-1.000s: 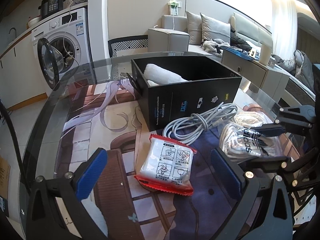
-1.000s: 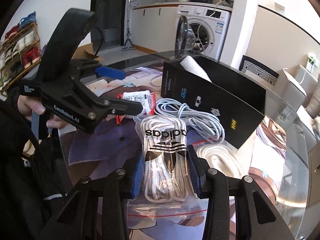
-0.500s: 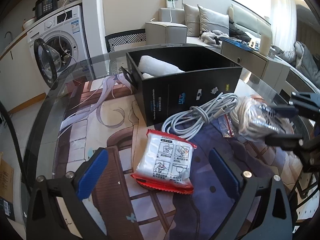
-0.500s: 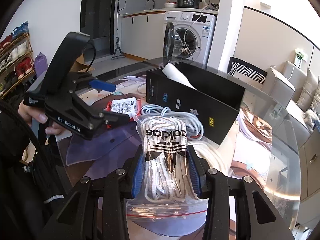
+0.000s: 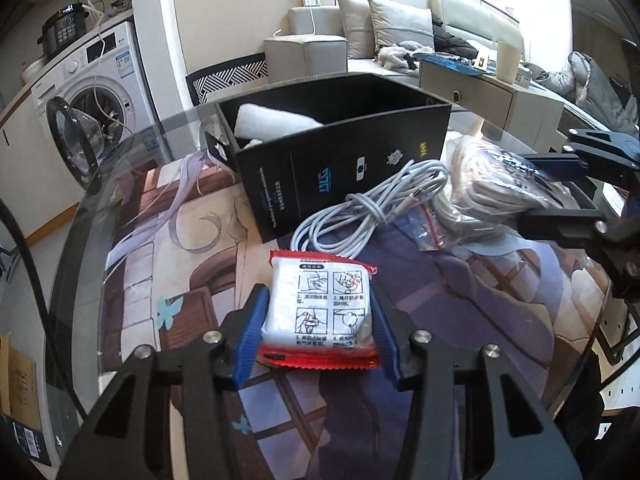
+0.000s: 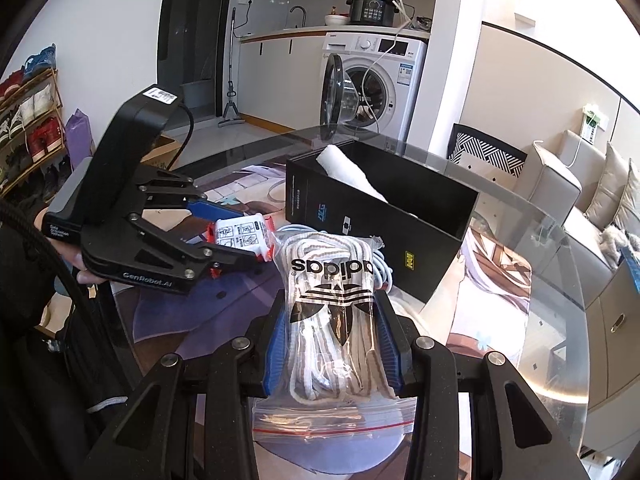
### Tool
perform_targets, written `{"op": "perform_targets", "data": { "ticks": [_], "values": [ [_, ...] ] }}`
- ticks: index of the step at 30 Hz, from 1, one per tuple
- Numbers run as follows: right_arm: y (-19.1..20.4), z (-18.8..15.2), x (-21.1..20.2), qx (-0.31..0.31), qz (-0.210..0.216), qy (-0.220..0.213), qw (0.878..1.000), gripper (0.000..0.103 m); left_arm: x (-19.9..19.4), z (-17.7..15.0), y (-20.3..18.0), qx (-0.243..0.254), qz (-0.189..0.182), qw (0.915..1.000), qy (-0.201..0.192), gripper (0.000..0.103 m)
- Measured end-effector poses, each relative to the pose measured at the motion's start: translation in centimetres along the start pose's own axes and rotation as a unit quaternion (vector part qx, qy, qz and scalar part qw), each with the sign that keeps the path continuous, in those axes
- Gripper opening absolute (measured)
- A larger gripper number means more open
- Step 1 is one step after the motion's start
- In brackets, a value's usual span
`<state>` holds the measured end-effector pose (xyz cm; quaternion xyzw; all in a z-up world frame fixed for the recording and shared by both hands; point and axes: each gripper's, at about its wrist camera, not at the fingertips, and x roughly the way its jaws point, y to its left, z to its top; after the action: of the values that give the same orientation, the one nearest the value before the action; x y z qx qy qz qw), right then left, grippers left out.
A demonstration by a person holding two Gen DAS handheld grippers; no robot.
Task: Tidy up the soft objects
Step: 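Close the right tool on the adidas bag while the left tool grasps the red-and-white packet, then carry the adidas bag with the right tool while the left tool carries the packet over the box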
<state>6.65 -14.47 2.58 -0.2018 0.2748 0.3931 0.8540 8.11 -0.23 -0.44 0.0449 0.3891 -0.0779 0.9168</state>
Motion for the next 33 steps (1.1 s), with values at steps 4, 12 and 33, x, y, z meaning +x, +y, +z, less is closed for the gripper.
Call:
{"op": "perform_targets", "data": {
  "ticks": [4,12,33],
  "values": [
    [-0.1,0.2,-0.3,0.001,-0.006,-0.009,1.0,0.041,-0.8,0.1,0.3,-0.016,-0.004,0.9998,-0.009,0.049],
    [-1.2,0.8,-1.0,0.025,-0.017,-0.03,0.999,0.041,-3.0,1.4,0.9,-0.032,-0.013,0.9983,-0.047,0.049],
    [-4.9,5.6,0.5,0.088,-0.079,-0.021,0.993,0.041,-2.7,7.7,3.2,-0.062,-0.002,0.9938,-0.092,0.049]
  ]
}}
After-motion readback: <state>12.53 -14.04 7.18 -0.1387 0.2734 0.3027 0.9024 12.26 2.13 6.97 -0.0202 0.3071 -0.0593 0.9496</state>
